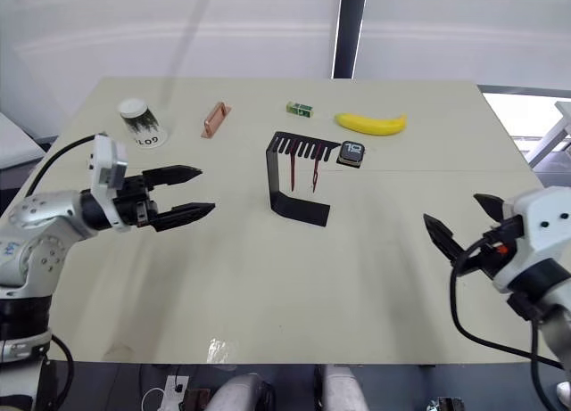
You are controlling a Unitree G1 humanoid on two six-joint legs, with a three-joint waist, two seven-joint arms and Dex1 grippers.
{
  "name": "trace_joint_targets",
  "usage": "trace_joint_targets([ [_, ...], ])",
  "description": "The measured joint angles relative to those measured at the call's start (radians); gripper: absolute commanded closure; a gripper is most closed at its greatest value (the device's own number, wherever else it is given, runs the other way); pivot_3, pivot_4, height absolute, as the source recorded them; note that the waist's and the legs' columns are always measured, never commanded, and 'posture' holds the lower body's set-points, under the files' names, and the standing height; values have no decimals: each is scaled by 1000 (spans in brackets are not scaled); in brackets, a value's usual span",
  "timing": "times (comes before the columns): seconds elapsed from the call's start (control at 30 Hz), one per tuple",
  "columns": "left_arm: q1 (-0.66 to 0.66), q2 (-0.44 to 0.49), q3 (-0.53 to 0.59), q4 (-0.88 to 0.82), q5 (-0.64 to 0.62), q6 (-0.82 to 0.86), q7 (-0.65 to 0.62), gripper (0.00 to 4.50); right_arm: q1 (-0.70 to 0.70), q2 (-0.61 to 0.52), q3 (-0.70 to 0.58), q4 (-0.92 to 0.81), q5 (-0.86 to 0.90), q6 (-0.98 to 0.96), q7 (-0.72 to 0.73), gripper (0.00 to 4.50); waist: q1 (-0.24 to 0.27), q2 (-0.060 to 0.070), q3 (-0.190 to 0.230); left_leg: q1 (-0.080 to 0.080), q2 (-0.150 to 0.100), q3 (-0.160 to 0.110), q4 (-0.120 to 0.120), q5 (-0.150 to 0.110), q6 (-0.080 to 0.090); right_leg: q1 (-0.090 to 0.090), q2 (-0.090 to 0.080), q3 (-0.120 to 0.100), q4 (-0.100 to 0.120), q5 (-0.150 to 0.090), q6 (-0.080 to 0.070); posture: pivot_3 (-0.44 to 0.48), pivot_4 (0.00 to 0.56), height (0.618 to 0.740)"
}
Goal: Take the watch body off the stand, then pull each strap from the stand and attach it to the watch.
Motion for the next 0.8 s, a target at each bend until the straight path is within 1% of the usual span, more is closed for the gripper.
trace_joint_targets([
  [0.1, -96, -50, -47, 12, -2, -4, -24, 35, -107, 40, 84, -53, 133, 65, -193, 0, 3, 0, 0, 0, 0, 0, 1, 0, 0, 0, 0, 0, -1, 0, 0, 0, 150, 740],
  [0.2, -145, -85, -87, 25, 8, -32, -48, 35, -216, 78, 168, -54, 241, 102, -423, 0, 2, 0, 0, -1, 0, 0, 2, 0, 0, -1, 0, 0, 0, 0, 0, 0, 150, 740],
  [0.3, -202, -114, -111, 64, 16, -57, -62, 35, -331, 84, 277, -54, 323, 121, -621, 0, 1, 0, 0, -4, 0, 0, 2, 1, -1, -3, 0, 0, 0, 0, 0, 0, 150, 740],
  [0.37, -231, -119, -114, 83, 18, -69, -67, 35, -383, 81, 342, -54, 364, 124, -715, 0, 1, 0, 0, -5, 0, 0, 2, 1, -1, -5, 0, -1, 0, 0, 0, 0, 150, 740],
  [0.43, -237, -117, -114, 98, 24, -82, -79, 35, -434, 81, 399, -51, 393, 125, -795, 0, -1, 0, 0, -7, 0, 0, 3, 1, -1, -6, 0, 0, 0, 0, 0, 0, 150, 740],
  [0.5, -237, -119, -124, 98, 31, -96, -92, 35, -492, 80, 442, -50, 413, 124, -849, 0, 0, 0, 0, -13, 0, 0, 5, 2, 0, -12, -1, -1, 2, 0, 0, 0, 150, 740],
  [0.53, -235, -120, -127, 97, 35, -105, -96, 35, -506, 73, 459, -49, 428, 123, -876, 0, 0, 0, 0, -17, 0, 0, 7, 2, 0, -16, -1, -1, 6, 0, 0, 0, 150, 740],
  [0.6, -223, -121, -128, 97, 45, -120, -100, 35, -513, 65, 488, -41, 447, 123, -916, 0, 2, 0, 0, -17, 0, -1, 7, 2, 0, -17, -1, -1, 7, 0, 0, 0, 150, 740],
  [0.7, -217, -139, -129, 88, 49, -132, -99, 35, -579, 66, 543, 6, 475, 124, -987, 0, 1, 0, 0, -18, 0, -1, 7, 2, 1, -17, -1, -1, 6, 0, 0, 0, 150, 740],
  [0.8, -215, -140, -130, 74, 51, -145, -99, 35, -616, 81, 585, 53, 501, 123, -1067, 0, 1, 0, 0, -18, 0, -1, 7, 2, 1, -17, -1, -1, 6, 0, 0, 0, 150, 740],
])
